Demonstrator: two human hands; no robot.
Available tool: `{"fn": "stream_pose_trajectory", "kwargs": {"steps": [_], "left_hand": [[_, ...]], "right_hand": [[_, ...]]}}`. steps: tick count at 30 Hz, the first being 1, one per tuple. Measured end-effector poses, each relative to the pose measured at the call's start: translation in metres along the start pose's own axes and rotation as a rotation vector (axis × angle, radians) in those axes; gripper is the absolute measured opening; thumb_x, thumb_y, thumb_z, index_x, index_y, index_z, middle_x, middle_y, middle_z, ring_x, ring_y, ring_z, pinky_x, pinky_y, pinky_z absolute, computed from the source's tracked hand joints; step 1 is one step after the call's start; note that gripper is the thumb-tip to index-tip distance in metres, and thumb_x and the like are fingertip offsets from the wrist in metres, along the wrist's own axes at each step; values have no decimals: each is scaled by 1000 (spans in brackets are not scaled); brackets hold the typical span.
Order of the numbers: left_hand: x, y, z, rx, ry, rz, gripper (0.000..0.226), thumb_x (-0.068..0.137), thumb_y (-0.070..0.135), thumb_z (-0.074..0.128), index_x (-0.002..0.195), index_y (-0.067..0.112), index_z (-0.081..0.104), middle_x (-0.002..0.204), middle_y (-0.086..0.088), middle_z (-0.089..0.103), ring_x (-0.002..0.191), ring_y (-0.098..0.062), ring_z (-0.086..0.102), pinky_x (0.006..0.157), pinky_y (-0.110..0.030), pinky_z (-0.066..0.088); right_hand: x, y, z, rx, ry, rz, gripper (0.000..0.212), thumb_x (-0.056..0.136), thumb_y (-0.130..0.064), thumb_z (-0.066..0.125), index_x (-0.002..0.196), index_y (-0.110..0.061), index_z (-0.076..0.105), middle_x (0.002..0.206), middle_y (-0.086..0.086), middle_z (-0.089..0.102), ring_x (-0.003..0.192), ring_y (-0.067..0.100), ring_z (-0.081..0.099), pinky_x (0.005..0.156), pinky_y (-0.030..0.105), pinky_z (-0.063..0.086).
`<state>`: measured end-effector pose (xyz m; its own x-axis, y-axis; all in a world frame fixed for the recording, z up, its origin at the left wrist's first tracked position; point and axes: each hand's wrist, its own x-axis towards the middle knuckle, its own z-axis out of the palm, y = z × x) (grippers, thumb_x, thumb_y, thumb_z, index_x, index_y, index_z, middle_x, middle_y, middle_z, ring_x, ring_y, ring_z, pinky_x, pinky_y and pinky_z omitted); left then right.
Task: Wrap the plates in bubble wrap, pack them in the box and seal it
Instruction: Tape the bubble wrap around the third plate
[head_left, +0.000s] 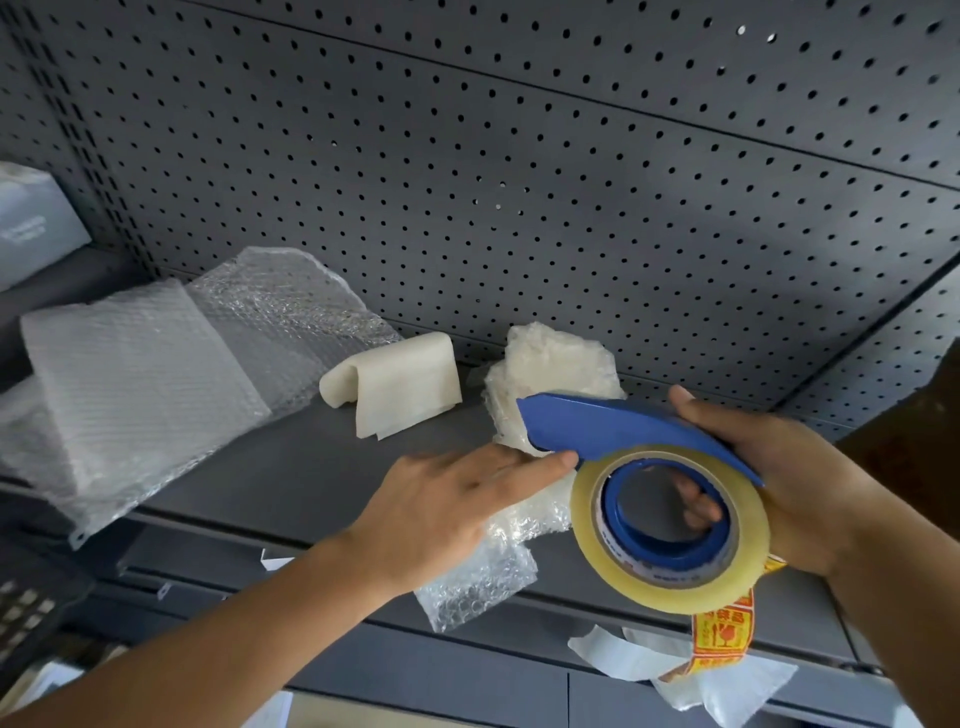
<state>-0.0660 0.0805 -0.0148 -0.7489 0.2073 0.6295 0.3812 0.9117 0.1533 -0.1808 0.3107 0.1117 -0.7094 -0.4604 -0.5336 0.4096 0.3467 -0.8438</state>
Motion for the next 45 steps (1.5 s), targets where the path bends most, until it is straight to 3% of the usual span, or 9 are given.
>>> {"fn": "stream_pose_trajectory", "kwargs": {"steps": [3, 6, 14, 20, 24, 30, 36, 40, 45], "left_hand": [[0, -1, 1, -7, 5, 36, 82, 72, -7, 36, 142, 33, 46, 103, 11, 72, 57, -12, 56, 42, -22, 35], [2, -1, 0, -13, 5, 28, 78, 71, -5, 35, 139, 32, 48, 102, 11, 73, 55, -13, 53, 42, -20, 32], [6, -3, -1, -76, -11, -26, 67, 68, -2, 34, 126, 27, 52, 102, 10, 76, 54, -16, 60, 38, -27, 43], [4, -2, -3, -39, 14, 46, 75, 71, -8, 37, 135, 30, 50, 107, 7, 75, 55, -18, 60, 37, -27, 41], [5, -2, -2, -21, 13, 46, 72, 71, -5, 37, 131, 31, 52, 104, 9, 74, 54, -16, 56, 37, -24, 38], [8, -7, 0, -51, -26, 55, 68, 70, -5, 35, 123, 32, 55, 109, 10, 74, 54, -20, 59, 37, -31, 43], [15, -9, -12, -53, -82, 144, 63, 71, -5, 33, 120, 30, 52, 113, 12, 62, 58, -22, 61, 38, -27, 40], [26, -13, -24, 25, -119, 227, 60, 74, -6, 33, 118, 32, 50, 105, 6, 71, 54, -22, 51, 37, -30, 42], [35, -15, -32, 44, -113, 241, 63, 73, -6, 34, 120, 32, 50, 101, 4, 72, 56, -21, 55, 38, -26, 40]], "right_hand": [[0, -4, 2, 5, 8, 7, 49, 91, -47, 56, 89, 1, 66, 54, 14, 52, 38, 21, 47, 46, 30, 45], [1, -6, 3, 18, 5, 18, 47, 92, -46, 57, 81, -1, 66, 54, 14, 52, 38, 21, 46, 45, 29, 45], [1, -13, 11, -25, -10, -23, 42, 86, -43, 59, 86, -2, 65, 54, 12, 51, 38, 18, 47, 42, 28, 44], [0, -15, 13, -28, 2, -19, 39, 90, -42, 58, 83, -4, 67, 53, 10, 52, 37, 16, 48, 40, 27, 46], [1, -14, 12, -50, 17, -16, 42, 96, -41, 56, 83, -3, 67, 53, 10, 52, 38, 17, 48, 44, 28, 45], [3, -14, 8, -86, 25, -26, 45, 96, -44, 55, 81, -4, 69, 57, 11, 54, 40, 17, 49, 44, 29, 47], [-1, -18, -4, -77, -77, 25, 47, 94, -43, 53, 64, -11, 69, 53, 7, 48, 40, 15, 43, 44, 27, 45], [-4, -25, -11, -128, -104, 67, 46, 90, -44, 53, 62, -10, 67, 50, 7, 47, 37, 15, 43, 43, 27, 45], [-5, -36, -16, -199, -104, 25, 51, 90, -48, 52, 58, -11, 68, 53, 7, 48, 39, 15, 42, 48, 29, 43]]}}
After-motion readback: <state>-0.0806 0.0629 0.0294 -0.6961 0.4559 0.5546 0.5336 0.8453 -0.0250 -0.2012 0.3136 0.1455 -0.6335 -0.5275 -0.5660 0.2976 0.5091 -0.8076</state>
